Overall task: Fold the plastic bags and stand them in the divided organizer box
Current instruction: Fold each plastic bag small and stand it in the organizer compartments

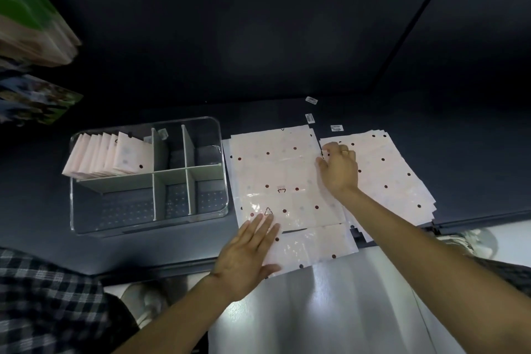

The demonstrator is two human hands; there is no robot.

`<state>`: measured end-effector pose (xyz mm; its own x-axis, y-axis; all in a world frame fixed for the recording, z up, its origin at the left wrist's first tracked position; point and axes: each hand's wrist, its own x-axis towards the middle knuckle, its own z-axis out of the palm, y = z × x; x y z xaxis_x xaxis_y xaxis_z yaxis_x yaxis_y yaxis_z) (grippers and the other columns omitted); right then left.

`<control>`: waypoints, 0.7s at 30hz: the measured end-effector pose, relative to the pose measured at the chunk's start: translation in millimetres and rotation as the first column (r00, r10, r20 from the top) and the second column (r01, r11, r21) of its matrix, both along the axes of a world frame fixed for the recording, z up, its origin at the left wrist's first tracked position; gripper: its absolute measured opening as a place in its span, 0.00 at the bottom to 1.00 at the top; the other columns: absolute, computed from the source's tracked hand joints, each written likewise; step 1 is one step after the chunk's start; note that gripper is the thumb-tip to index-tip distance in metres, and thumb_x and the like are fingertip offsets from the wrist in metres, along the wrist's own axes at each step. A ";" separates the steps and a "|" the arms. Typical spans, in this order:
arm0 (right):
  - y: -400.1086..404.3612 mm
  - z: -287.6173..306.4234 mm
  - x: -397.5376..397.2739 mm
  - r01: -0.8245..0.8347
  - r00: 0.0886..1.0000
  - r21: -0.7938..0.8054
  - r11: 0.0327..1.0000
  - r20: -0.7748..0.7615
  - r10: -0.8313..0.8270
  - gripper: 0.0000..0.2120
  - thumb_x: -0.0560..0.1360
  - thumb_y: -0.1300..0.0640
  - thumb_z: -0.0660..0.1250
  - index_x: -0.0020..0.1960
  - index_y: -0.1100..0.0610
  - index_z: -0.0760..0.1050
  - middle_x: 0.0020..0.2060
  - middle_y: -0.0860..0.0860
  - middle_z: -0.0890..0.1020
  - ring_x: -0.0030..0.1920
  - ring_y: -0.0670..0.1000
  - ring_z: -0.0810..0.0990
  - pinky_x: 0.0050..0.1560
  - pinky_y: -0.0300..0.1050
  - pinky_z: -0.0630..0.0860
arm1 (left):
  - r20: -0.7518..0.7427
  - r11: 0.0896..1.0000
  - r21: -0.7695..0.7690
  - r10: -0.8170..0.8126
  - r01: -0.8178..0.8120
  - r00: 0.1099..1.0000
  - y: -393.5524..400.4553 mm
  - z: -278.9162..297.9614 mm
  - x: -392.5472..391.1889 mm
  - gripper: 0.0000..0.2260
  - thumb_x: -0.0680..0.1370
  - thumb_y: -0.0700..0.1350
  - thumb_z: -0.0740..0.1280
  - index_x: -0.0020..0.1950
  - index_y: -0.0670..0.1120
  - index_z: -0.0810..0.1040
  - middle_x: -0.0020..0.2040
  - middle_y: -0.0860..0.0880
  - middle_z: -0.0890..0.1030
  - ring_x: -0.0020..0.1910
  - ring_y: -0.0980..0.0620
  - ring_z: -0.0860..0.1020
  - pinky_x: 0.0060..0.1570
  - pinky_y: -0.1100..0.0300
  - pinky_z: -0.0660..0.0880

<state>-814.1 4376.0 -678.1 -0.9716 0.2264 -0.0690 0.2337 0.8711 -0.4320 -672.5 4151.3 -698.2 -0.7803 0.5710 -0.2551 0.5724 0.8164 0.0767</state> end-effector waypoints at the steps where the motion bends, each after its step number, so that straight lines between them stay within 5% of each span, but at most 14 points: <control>1: -5.6 2.8 10.4 -0.069 0.994 0.032 0.997 -0.088 0.072 0.14 0.78 0.59 0.61 0.63 0.60 0.71 0.60 0.57 0.74 0.61 0.59 0.70 0.59 0.50 0.68 | -0.005 1.000 -0.006 -0.007 0.007 1.000 1.3 -1.6 -0.1 0.32 0.75 0.65 0.48 0.71 0.48 0.69 0.71 0.47 0.69 0.70 0.47 0.68 0.69 0.52 0.61; 4: -25.5 -1.2 57.9 -0.464 0.845 0.136 0.875 -0.228 0.483 0.18 0.77 0.60 0.64 0.65 0.64 0.72 0.63 0.60 0.76 0.64 0.61 0.74 0.65 0.56 0.69 | 0.015 0.999 -0.029 0.024 -0.023 1.000 3.7 1.1 -0.6 0.32 0.75 0.66 0.47 0.71 0.50 0.70 0.71 0.45 0.69 0.70 0.46 0.68 0.66 0.51 0.69; 7: -33.8 -23.8 109.5 -0.724 0.644 0.294 0.624 -0.037 0.764 0.24 0.78 0.49 0.61 0.69 0.61 0.69 0.69 0.55 0.71 0.69 0.56 0.68 0.68 0.58 0.65 | 0.026 0.999 0.000 0.049 -0.049 0.998 3.5 3.5 0.8 0.32 0.76 0.66 0.48 0.75 0.50 0.63 0.75 0.43 0.62 0.73 0.43 0.61 0.71 0.52 0.52; 9: -20.6 -34.8 129.0 -0.747 0.643 0.306 0.589 0.111 0.758 0.29 0.79 0.42 0.52 0.73 0.60 0.62 0.73 0.53 0.63 0.73 0.54 0.61 0.72 0.54 0.61 | 0.037 1.000 0.001 0.011 -0.011 0.999 2.6 -1.7 -0.8 0.33 0.77 0.66 0.46 0.77 0.51 0.45 0.77 0.45 0.43 0.76 0.43 0.41 0.72 0.48 0.35; 11: 7.1 -38.0 136.8 -0.736 0.668 0.303 0.605 0.186 0.720 0.33 0.79 0.38 0.46 0.76 0.58 0.54 0.76 0.52 0.54 0.76 0.54 0.52 0.75 0.53 0.50 | 0.088 1.000 0.012 0.008 -0.009 0.996 -3.2 -7.1 0.0 0.34 0.78 0.66 0.44 0.75 0.52 0.34 0.75 0.50 0.30 0.72 0.46 0.29 0.71 0.50 0.28; 17: 73.1 -7.9 142.8 -0.667 0.736 0.450 0.594 0.273 0.620 0.33 0.77 0.37 0.46 0.72 0.58 0.65 0.71 0.51 0.66 0.71 0.56 0.65 0.71 0.49 0.47 | 0.124 0.998 -0.063 0.036 -0.028 0.992 -46.7 -2.7 8.3 0.36 0.73 0.68 0.38 0.74 0.51 0.32 0.74 0.50 0.30 0.73 0.49 0.30 0.70 0.53 0.29; 21: 62.1 -0.6 131.7 -0.653 0.745 0.377 0.657 0.167 0.645 0.26 0.78 0.43 0.55 0.67 0.59 0.72 0.68 0.52 0.71 0.70 0.57 0.68 0.74 0.53 0.55 | 0.118 0.995 0.028 0.091 -0.095 0.989 -43.2 7.4 6.0 0.36 0.76 0.67 0.43 0.78 0.46 0.49 0.77 0.50 0.41 0.76 0.52 0.40 0.73 0.57 0.36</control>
<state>-682.4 4438.1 -678.7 -0.8814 -0.4514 -0.1396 -0.4524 0.8914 -0.0257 -666.6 4108.2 -690.8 -0.7965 0.5072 -0.3292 0.4798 0.8615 0.1662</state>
